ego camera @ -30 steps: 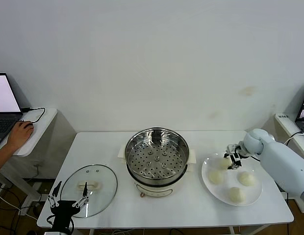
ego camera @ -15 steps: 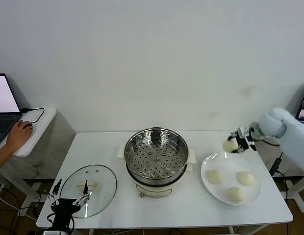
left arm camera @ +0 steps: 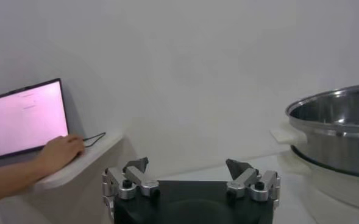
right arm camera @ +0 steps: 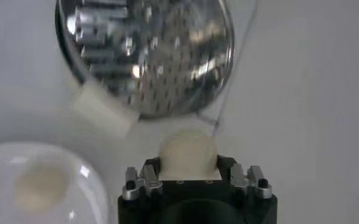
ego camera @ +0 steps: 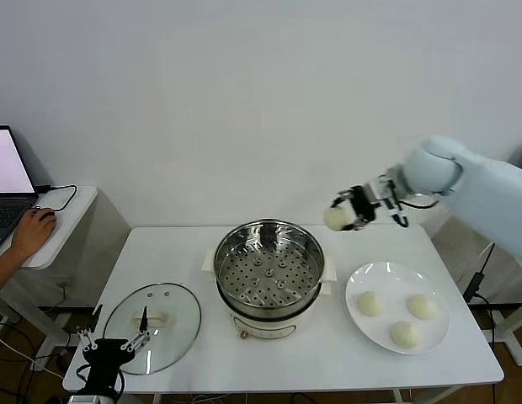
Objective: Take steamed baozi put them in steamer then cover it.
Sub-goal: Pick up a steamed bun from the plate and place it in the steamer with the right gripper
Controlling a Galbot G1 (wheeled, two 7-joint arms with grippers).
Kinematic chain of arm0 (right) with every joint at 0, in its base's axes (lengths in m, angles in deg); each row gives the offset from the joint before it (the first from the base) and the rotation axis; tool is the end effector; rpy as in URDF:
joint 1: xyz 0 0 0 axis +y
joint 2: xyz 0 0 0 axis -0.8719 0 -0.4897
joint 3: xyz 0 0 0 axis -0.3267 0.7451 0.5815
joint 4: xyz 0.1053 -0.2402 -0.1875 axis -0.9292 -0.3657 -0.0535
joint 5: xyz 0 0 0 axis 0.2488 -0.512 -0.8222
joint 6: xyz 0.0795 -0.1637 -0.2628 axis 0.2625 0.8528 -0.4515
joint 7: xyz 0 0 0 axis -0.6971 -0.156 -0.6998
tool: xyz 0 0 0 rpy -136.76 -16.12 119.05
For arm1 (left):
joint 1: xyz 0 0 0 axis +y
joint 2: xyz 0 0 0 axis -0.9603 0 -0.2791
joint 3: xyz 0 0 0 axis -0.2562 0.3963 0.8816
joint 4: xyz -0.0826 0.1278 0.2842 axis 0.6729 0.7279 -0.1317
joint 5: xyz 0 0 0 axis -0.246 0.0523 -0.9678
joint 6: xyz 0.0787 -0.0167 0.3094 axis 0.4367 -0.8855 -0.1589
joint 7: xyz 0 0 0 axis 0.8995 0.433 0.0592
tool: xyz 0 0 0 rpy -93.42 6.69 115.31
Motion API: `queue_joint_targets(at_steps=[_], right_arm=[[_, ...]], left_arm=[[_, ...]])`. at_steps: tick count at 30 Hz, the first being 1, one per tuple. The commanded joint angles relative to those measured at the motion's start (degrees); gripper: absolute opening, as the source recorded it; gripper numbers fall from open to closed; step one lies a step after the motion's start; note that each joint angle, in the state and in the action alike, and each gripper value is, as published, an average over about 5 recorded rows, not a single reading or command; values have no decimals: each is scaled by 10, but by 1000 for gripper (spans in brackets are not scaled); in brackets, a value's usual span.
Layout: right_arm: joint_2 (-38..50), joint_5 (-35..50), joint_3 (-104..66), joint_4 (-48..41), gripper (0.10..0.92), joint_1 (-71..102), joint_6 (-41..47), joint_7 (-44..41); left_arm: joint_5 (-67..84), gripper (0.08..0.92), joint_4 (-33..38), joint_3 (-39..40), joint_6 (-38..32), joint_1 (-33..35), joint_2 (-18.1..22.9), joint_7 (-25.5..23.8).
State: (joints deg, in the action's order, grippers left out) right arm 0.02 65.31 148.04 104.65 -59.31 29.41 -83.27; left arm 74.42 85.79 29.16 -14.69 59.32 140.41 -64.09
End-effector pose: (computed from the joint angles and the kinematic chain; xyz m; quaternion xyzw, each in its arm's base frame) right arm 0.4710 -0.0495 -0.0183 0.5503 -0.5172 0.6433 0.1257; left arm 0.1055 0.0747 -0.2641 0.0556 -0.9891 -0.1278 0.0466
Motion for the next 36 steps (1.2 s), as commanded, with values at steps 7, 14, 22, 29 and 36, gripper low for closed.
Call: queue_joint_targets(at_steps=[7, 14, 22, 29, 36], right_arm=[[-214, -62, 127, -90, 594, -13, -133, 65], [-268, -179, 127, -168, 594, 16, -224, 86], [-286, -244, 123, -205, 594, 29, -261, 91], [-285, -277, 121, -211, 594, 41, -268, 100], [-282, -273, 121, -208, 607, 42, -270, 106]], left_arm=[[7, 823, -8, -11, -2, -8, 1, 1], [8, 823, -23, -6, -3, -19, 3, 1], [10, 823, -29, -10, -8, -16, 4, 2], [10, 823, -30, -9, -11, -15, 5, 3], [10, 823, -27, -10, -12, -14, 4, 4]])
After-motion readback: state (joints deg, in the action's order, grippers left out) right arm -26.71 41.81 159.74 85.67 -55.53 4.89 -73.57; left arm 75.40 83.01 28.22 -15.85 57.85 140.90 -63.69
